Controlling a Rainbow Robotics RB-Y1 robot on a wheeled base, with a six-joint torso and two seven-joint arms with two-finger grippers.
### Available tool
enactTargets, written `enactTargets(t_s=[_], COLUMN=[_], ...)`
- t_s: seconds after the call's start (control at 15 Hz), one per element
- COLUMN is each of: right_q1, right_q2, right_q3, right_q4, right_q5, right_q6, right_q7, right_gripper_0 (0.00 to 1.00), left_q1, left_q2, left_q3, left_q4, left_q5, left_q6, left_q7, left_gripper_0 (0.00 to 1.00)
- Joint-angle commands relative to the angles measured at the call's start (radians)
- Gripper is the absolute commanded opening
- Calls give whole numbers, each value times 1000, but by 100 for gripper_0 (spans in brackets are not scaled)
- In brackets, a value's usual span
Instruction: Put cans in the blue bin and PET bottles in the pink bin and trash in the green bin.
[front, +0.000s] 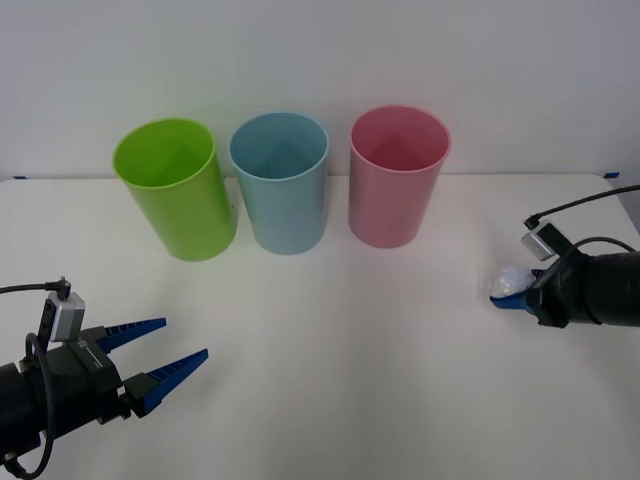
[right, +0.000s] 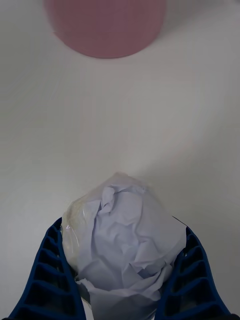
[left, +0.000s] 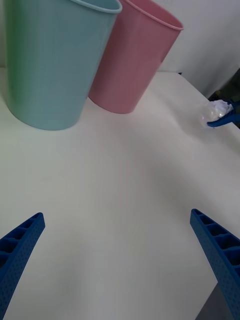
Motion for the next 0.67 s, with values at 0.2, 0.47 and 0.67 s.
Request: enactTargets(t_s=[0.2, 0.47, 0.67], right_q1=[178, 172, 147], right_q2=[3, 29, 113], right_q3=[-116, -156, -196], right_q4=[-213, -256, -311], right_q5=[-212, -425, -453], right_q6=[-1, 1, 1], right_q7=[25, 31, 21], right_gripper_0=[0, 0, 0], left_q1=[0, 0, 0], left_q2=[0, 0, 0], left_q3=[0, 0, 0], left_q4=[0, 0, 0], left_q5=[0, 0, 0], left_q6=[0, 0, 0], left_q7=[0, 0, 0], left_gripper_0=[100, 100, 100])
